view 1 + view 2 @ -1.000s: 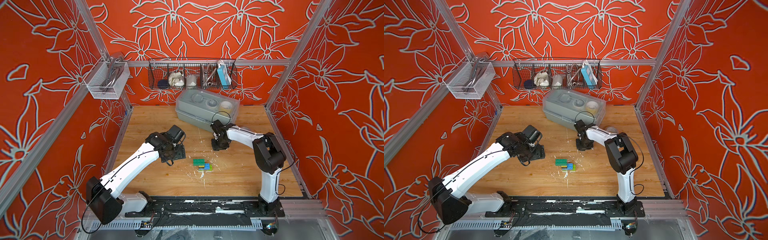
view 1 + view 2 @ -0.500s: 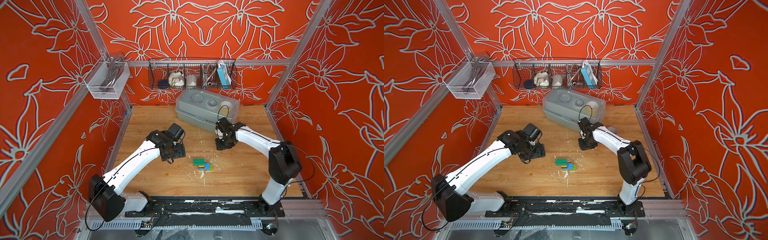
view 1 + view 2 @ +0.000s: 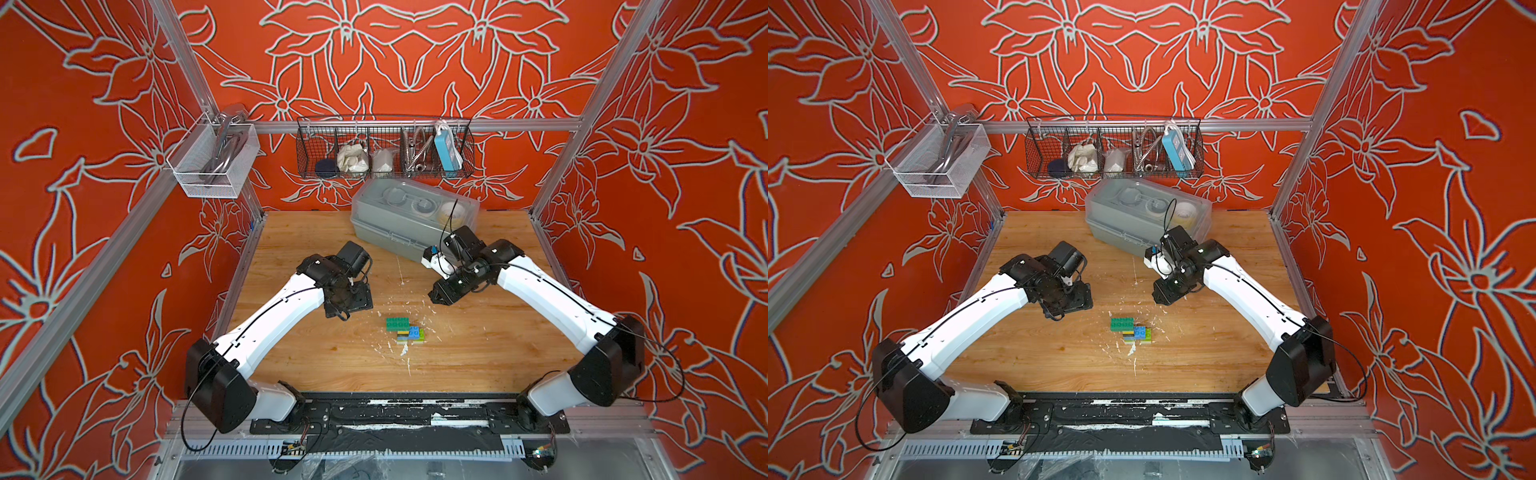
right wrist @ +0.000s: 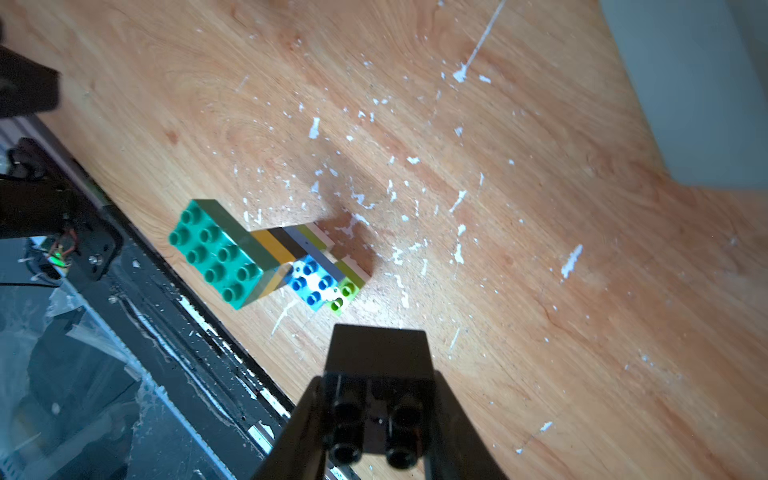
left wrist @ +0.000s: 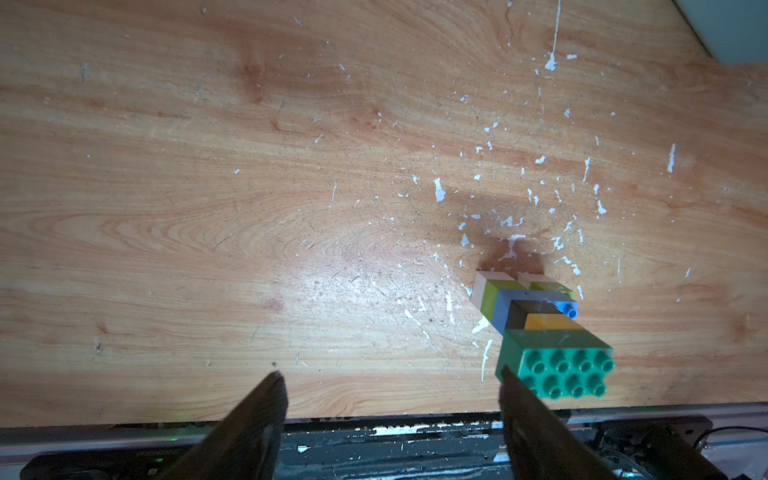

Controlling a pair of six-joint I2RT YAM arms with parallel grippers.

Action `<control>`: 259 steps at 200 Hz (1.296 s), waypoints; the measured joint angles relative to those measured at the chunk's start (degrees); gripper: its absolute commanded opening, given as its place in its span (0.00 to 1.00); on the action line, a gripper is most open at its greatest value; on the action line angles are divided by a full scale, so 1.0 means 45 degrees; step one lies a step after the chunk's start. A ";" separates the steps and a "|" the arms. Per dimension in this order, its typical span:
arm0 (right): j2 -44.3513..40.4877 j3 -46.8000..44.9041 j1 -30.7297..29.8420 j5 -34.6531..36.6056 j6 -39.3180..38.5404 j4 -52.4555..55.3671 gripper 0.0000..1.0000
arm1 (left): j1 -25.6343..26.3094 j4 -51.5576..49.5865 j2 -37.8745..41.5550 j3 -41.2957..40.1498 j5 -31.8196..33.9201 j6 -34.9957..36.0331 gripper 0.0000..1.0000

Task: Assemble a giraffe with lego
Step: Assemble the lego brick with the lego brick.

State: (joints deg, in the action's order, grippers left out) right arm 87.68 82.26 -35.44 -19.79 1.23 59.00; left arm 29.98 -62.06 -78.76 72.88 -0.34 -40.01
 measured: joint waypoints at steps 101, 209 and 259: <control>0.0024 0.0578 -0.2220 0.0121 -0.3619 0.0141 0.27 | -0.0646 -0.0083 0.0495 -0.0296 -0.0296 -0.0301 0.79; 0.2283 0.1889 -0.2569 -0.1545 -0.7077 0.1161 0.26 | -0.2730 -0.0486 0.1681 -0.1472 -0.2045 0.0491 0.78; 0.3104 0.3031 -0.3264 -0.0306 -0.7193 0.1948 0.26 | -0.2953 -0.0500 0.1666 -0.1486 -0.2249 0.0991 0.79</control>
State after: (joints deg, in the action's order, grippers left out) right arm 101.65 95.90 -50.13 -21.17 -31.14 67.77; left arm 16.69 -64.31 -71.26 66.19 -10.46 -35.55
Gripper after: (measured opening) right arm 0.362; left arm 0.787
